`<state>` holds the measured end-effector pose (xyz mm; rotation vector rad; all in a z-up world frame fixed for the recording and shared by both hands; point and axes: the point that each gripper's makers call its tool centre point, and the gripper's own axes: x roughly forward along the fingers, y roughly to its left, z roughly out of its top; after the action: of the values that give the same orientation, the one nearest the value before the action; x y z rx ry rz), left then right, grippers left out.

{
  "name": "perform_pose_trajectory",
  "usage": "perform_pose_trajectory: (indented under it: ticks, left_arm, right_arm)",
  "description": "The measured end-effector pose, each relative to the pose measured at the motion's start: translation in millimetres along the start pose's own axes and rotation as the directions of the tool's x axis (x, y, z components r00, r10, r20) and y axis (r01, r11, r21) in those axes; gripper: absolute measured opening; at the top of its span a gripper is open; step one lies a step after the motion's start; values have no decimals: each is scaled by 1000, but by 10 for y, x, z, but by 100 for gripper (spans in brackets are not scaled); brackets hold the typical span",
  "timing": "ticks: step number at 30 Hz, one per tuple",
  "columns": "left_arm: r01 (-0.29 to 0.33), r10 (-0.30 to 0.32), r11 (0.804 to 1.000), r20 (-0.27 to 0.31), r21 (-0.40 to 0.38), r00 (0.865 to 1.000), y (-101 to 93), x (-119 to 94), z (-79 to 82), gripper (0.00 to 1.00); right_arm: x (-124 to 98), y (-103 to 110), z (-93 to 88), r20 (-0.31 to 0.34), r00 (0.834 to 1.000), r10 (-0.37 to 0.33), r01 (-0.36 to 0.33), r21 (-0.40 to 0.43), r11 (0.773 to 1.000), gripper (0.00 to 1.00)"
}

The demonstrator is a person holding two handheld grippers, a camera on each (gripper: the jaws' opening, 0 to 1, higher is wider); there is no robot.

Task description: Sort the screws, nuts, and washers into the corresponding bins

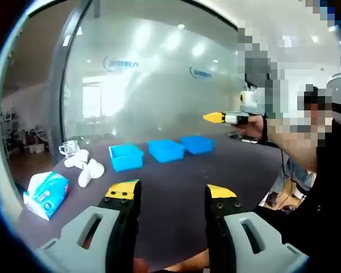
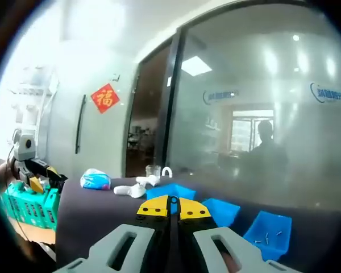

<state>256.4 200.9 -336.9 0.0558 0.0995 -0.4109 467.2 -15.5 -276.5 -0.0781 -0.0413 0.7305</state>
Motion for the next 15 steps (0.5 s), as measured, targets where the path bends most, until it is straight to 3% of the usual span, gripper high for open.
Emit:
perform_pose_trajectory:
  ticks: [4, 15]
  left_arm:
    - [-40, 40, 999, 2, 16, 999, 89, -12, 24, 43]
    - [-46, 46, 999, 42, -4, 998, 127, 4, 154, 43]
  right_arm:
    - [251, -101, 35, -2, 999, -50, 51, 4, 999, 2]
    - [985, -398, -107, -88, 989, -123, 122, -15, 992, 2]
